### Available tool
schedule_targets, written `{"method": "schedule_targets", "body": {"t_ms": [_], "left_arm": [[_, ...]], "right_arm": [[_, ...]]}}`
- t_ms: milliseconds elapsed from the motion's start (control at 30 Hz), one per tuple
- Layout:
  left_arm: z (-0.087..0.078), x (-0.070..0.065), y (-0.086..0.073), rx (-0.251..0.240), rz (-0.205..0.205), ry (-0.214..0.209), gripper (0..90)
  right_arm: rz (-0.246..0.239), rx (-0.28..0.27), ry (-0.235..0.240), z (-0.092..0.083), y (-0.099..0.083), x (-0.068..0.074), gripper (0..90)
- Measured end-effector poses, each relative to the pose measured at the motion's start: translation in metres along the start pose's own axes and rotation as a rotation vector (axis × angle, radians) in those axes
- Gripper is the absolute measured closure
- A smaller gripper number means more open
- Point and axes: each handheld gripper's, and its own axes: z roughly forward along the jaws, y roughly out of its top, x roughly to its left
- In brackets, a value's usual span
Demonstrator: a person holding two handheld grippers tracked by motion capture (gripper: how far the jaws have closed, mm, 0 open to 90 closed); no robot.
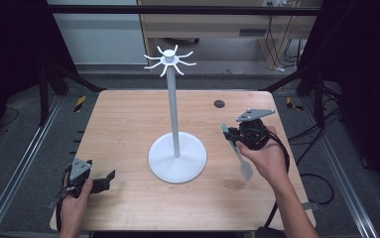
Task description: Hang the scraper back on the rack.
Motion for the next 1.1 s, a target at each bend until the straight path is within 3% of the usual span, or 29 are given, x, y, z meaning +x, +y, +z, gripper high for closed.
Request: {"method": "schedule_targets", "body": {"t_ms": [1100], "left_arm": [[-0.001, 0.002, 0.001, -0.006, 0.0, 0.002, 2.6]], "right_arm": [[0.036, -0.128, 0.004, -0.016, 0.023, -0.003, 74.4]]}}
